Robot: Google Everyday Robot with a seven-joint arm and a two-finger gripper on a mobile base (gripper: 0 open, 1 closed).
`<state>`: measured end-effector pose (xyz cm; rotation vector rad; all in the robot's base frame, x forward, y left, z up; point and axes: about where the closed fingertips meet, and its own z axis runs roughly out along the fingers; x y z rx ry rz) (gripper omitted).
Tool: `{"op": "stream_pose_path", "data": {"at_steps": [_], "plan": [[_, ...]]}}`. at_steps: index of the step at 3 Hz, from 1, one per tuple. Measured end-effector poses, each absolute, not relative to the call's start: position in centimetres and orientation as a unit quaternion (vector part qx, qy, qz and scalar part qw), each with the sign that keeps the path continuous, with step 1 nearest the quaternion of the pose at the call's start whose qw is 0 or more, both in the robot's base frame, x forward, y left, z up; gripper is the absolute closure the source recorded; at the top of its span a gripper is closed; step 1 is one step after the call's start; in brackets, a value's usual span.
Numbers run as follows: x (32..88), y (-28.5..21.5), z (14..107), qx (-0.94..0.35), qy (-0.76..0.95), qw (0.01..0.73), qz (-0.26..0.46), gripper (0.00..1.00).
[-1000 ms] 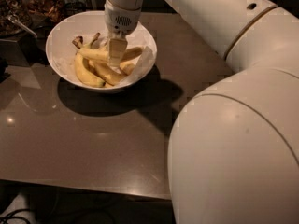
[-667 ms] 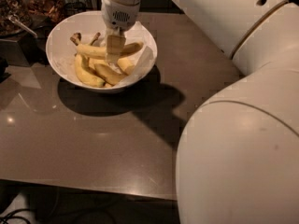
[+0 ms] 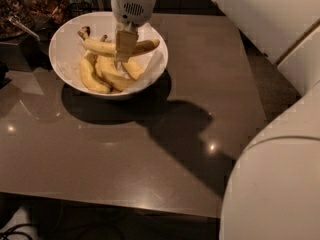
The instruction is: Pick banana from white bowl
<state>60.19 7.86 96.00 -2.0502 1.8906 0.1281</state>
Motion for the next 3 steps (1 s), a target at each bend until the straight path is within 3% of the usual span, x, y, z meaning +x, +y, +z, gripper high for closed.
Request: {"op": "stream_pose_path", "data": {"at_steps": [3], "plan": [[51.8,5.0,97.4,-0.689,0.678,0.245,0.075,1.0]]}}
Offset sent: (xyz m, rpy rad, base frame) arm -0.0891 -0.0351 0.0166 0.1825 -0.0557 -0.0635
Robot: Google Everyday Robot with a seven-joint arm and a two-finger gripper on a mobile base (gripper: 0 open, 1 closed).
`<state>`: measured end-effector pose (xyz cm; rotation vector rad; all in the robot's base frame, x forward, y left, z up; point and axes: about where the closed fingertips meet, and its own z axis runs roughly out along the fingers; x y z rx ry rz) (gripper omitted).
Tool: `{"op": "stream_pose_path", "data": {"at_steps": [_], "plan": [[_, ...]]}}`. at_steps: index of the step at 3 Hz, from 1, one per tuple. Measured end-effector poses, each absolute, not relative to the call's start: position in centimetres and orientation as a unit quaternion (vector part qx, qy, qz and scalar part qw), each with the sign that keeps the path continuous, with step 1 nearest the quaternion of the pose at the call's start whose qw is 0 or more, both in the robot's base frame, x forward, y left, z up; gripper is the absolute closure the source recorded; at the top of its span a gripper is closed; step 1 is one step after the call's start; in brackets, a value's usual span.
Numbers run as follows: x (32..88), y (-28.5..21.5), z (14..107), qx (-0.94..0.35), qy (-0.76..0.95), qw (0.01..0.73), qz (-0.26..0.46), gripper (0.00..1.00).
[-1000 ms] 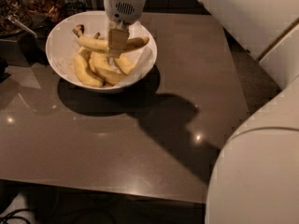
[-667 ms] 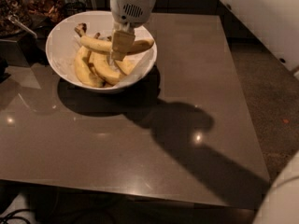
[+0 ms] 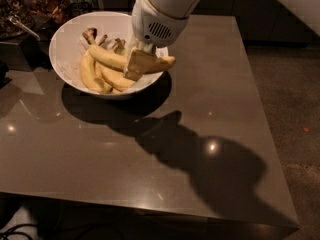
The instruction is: Pick banana from white bowl
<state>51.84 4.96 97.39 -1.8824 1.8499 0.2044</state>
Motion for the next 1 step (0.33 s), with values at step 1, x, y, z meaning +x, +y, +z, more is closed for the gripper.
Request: {"op": "stream_pose_path", "data": {"at_steps": [1], "plan": [[49.07,3.72,97.24,-0.681,0.682,0.255,0.074,1.0]]}}
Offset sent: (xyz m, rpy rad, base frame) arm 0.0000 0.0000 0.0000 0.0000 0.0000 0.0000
